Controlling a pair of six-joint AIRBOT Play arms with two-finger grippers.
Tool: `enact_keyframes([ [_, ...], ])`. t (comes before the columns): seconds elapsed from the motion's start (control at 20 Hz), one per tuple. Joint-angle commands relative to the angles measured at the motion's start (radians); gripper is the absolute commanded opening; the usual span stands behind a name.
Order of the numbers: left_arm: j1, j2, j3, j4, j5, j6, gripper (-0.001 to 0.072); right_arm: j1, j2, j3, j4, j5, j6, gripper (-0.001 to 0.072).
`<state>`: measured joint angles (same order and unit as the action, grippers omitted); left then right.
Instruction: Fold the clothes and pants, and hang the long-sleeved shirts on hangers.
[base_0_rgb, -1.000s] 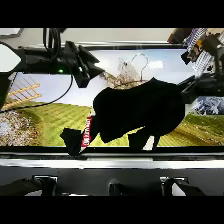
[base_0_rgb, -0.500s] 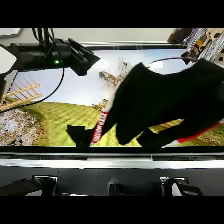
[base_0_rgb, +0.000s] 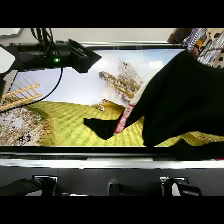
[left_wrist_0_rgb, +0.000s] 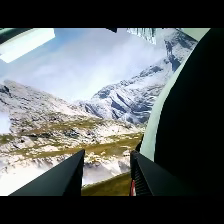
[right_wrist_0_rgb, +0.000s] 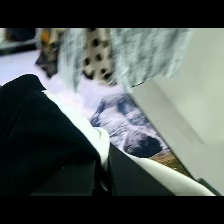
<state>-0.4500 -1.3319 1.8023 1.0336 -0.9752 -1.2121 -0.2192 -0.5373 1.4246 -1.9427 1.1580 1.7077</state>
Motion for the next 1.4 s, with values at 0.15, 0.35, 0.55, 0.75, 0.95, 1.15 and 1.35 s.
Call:
enact_keyframes([
  [0.15,-0.001,-0.002,0.000,-0.013,0.000,-0.004,0.0332,0.000,-0.009,0.046,-0.433,-0.046,0.341,0.0039],
  [0.35,0.000,-0.002,0.000,-0.013,0.000,-0.004,0.0332,-0.001,-0.083,0.088,-0.647,-0.012,0.429,0.0039],
  [0.55,0.000,-0.002,-0.002,-0.013,0.000,-0.003,0.0332,-0.001,-0.154,0.090,-0.832,-0.013,0.587,0.0040],
  [0.75,0.000,-0.002,-0.002,-0.013,0.000,-0.003,0.0333,-0.001,-0.233,0.091,-0.970,-0.037,0.755,0.0040],
  [0.95,0.000,-0.008,-0.002,-0.013,0.000,-0.003,0.0332,-0.069,-0.338,0.171,-0.995,-0.077,0.844,0.0040],
  [1.15,0.000,-0.016,-0.002,-0.013,0.000,-0.003,0.0333,-0.278,-0.409,0.257,-0.918,-0.224,0.914,0.0040],
  [1.35,0.000,-0.028,-0.002,-0.013,0.000,-0.003,0.0333,-0.388,-0.424,0.274,-0.896,-0.252,0.916,0.0040],
])
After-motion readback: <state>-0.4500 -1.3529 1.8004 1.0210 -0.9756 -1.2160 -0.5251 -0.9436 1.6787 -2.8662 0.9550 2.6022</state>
